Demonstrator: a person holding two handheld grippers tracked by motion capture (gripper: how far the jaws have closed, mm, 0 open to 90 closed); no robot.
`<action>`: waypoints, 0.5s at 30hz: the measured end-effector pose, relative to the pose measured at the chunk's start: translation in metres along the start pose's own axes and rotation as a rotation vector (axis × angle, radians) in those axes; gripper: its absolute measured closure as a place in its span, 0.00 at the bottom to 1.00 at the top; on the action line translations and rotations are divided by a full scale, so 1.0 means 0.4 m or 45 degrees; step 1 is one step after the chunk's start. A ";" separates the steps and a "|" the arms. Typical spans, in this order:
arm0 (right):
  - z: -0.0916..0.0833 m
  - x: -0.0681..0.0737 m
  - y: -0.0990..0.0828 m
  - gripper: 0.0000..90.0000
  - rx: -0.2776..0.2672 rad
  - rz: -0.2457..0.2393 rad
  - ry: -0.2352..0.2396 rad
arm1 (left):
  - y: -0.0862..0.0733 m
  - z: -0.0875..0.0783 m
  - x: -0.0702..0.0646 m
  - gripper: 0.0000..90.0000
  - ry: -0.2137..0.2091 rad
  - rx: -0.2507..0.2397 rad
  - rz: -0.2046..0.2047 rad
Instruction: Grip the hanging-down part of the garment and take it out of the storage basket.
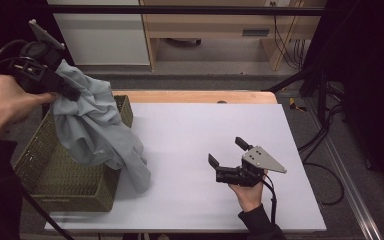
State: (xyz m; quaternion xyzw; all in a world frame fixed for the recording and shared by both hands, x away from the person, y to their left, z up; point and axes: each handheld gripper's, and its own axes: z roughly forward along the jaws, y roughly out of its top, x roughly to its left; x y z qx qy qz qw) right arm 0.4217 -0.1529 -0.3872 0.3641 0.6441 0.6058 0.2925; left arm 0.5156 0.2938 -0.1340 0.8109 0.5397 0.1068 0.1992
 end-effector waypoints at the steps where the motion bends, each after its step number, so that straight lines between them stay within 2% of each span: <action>1: -0.005 -0.003 -0.002 0.00 0.001 0.009 0.001 | -0.001 0.000 0.001 0.90 -0.003 -0.002 -0.005; 5: -0.035 -0.021 -0.014 0.00 0.006 0.000 -0.024 | -0.006 -0.002 0.006 0.90 -0.004 -0.002 -0.007; 12: -0.083 -0.037 -0.040 0.00 -0.002 0.018 -0.071 | -0.011 -0.003 0.015 0.90 -0.003 0.002 -0.019; 13: -0.088 -0.039 -0.046 0.00 -0.010 0.002 -0.073 | -0.011 -0.002 0.016 0.90 -0.003 0.002 -0.021; 15: -0.098 -0.041 -0.055 0.00 -0.004 0.019 -0.078 | -0.011 -0.002 0.017 0.90 -0.003 0.001 -0.025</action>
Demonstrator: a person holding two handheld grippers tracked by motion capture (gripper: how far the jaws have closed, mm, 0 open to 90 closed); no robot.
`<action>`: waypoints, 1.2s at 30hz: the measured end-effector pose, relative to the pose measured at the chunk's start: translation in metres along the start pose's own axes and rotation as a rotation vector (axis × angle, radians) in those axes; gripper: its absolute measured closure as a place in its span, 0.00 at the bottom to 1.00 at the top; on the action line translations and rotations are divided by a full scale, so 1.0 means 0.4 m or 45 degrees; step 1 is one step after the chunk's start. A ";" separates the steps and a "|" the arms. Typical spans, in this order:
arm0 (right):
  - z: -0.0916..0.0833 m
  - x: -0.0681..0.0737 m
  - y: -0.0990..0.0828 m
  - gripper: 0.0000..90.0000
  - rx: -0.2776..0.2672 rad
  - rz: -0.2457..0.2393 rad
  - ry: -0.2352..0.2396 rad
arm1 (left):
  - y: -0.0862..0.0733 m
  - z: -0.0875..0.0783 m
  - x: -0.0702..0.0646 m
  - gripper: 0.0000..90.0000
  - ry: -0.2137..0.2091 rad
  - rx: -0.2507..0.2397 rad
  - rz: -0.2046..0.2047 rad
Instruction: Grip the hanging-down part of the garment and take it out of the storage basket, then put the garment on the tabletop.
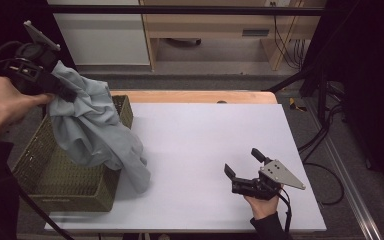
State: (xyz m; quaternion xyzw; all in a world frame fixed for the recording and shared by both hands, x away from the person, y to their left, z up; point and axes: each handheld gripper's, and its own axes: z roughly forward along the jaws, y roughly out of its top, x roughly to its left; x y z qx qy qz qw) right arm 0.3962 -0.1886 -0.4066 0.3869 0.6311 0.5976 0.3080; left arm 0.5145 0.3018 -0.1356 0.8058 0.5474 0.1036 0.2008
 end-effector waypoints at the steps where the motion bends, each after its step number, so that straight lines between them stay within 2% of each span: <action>1: -0.004 -0.002 -0.004 0.00 0.003 -0.002 -0.002 | 0.001 0.002 0.001 0.90 -0.001 0.004 -0.004; 11: -0.040 -0.021 -0.039 0.00 0.010 -0.003 -0.005 | 0.003 0.005 0.003 0.90 -0.002 0.007 0.000; 22: -0.046 -0.022 -0.058 0.00 0.022 -0.017 -0.010 | -0.001 0.006 0.003 0.90 -0.001 0.006 0.004; 26: -0.050 -0.023 -0.061 0.00 0.025 0.004 -0.016 | 0.000 0.007 0.000 0.90 -0.002 0.007 0.005; 36: -0.054 -0.028 -0.060 0.00 0.030 0.001 -0.014 | 0.023 0.013 -0.053 0.90 -0.015 0.006 0.058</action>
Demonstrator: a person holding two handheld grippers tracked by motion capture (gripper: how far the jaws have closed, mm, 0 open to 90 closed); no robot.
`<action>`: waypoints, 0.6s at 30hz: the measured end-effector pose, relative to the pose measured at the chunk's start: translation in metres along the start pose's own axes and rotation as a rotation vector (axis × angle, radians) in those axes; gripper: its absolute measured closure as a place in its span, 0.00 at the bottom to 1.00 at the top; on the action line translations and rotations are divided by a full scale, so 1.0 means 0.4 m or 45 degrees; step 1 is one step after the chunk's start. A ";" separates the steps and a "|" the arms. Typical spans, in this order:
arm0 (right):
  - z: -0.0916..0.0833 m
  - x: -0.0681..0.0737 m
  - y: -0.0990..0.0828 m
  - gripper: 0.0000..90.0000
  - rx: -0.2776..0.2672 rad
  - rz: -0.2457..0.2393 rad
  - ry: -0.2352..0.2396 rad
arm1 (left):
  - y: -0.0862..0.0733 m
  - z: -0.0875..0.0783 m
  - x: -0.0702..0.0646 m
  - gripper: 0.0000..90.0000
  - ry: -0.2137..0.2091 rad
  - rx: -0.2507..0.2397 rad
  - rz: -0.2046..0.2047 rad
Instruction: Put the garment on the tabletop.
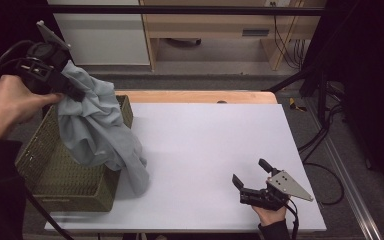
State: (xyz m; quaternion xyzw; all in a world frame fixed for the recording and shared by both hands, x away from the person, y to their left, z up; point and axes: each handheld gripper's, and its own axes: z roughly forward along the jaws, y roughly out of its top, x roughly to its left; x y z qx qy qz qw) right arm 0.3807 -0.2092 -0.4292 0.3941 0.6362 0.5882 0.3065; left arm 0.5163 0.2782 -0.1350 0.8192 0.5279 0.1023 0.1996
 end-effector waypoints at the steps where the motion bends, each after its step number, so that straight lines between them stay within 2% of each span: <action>1: 0.000 0.000 0.000 0.00 0.000 0.002 0.001 | 0.003 0.000 -0.008 0.90 -0.003 -0.001 0.009; 4: -0.003 0.000 0.001 0.00 0.009 0.012 -0.006 | 0.012 0.003 -0.032 0.90 -0.018 -0.001 0.038; 8: -0.005 -0.004 -0.001 0.00 0.002 -0.003 -0.001 | 0.026 0.008 -0.074 0.90 -0.032 -0.016 0.074; 14: -0.012 -0.005 0.001 0.00 0.002 0.006 -0.002 | 0.052 0.022 -0.152 0.91 -0.049 -0.016 0.171; 17: -0.013 -0.005 0.003 0.00 -0.003 0.009 0.003 | 0.063 0.031 -0.194 0.91 -0.061 -0.011 0.203; 18: -0.014 -0.006 0.003 0.00 -0.001 0.007 0.004 | 0.068 0.033 -0.203 0.91 -0.058 -0.010 0.238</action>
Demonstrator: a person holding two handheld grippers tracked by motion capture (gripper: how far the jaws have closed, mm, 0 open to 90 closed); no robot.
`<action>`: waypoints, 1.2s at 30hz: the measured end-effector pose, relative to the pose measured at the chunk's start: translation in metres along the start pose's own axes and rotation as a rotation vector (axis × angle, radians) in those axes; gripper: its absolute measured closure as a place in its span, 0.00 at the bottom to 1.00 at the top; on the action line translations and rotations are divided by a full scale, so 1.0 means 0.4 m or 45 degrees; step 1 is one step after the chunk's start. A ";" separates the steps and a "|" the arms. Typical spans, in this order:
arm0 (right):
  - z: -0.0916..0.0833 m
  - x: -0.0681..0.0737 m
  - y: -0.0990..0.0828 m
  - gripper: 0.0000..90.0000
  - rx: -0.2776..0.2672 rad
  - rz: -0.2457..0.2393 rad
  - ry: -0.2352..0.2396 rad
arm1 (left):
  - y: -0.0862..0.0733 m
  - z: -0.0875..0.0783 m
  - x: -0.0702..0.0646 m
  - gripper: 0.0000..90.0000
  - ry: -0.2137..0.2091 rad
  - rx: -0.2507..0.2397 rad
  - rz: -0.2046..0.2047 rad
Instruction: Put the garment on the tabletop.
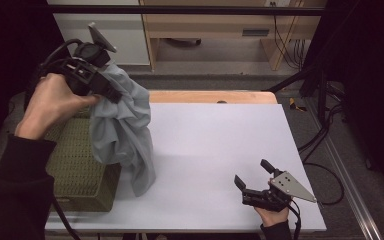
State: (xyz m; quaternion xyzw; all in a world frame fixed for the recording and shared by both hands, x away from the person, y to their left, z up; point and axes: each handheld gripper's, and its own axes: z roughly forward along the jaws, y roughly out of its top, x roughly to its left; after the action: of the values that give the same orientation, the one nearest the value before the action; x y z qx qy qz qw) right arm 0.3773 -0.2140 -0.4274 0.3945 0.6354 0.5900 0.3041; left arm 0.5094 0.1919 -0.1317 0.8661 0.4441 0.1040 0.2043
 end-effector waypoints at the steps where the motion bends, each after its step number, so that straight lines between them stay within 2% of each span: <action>1: 0.000 0.000 0.001 0.00 0.000 0.006 -0.003 | 0.006 0.003 -0.011 0.91 -0.003 0.005 0.017; 3: 0.000 -0.003 0.000 0.00 -0.010 -0.007 -0.003 | 0.017 0.008 -0.032 0.91 -0.011 0.022 0.059; 5: -0.001 -0.001 0.002 0.00 -0.009 0.017 0.001 | 0.028 0.012 -0.055 0.91 -0.020 0.016 0.074; 11: -0.004 -0.002 0.004 0.00 -0.010 0.006 0.000 | 0.061 0.018 -0.122 0.91 -0.036 0.002 0.151; 17: -0.004 -0.001 0.005 0.00 -0.023 0.020 0.009 | 0.089 0.026 -0.177 0.91 -0.080 -0.028 0.190; 19: -0.005 -0.002 0.006 0.00 -0.021 0.017 0.007 | 0.095 0.031 -0.191 0.91 -0.086 -0.028 0.219; 21: -0.006 -0.004 0.007 0.00 -0.022 0.003 0.006 | 0.098 0.041 -0.201 0.91 -0.098 -0.012 0.244; 23: -0.008 -0.001 0.008 0.00 -0.021 0.022 0.012 | 0.100 0.057 -0.208 0.91 -0.097 0.008 0.266; 33: -0.006 -0.005 0.003 0.00 -0.023 0.006 0.012 | 0.088 0.176 -0.224 0.90 -0.124 0.049 0.298; 36: -0.006 -0.003 0.003 0.00 -0.020 0.032 0.013 | 0.083 0.208 -0.227 0.90 -0.143 0.055 0.312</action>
State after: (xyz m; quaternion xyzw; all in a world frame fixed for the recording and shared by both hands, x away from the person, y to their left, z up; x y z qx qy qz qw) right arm 0.3760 -0.2160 -0.4262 0.3971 0.6274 0.6006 0.2966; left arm 0.5106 0.0789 -0.1913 0.9225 0.3251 0.0700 0.1960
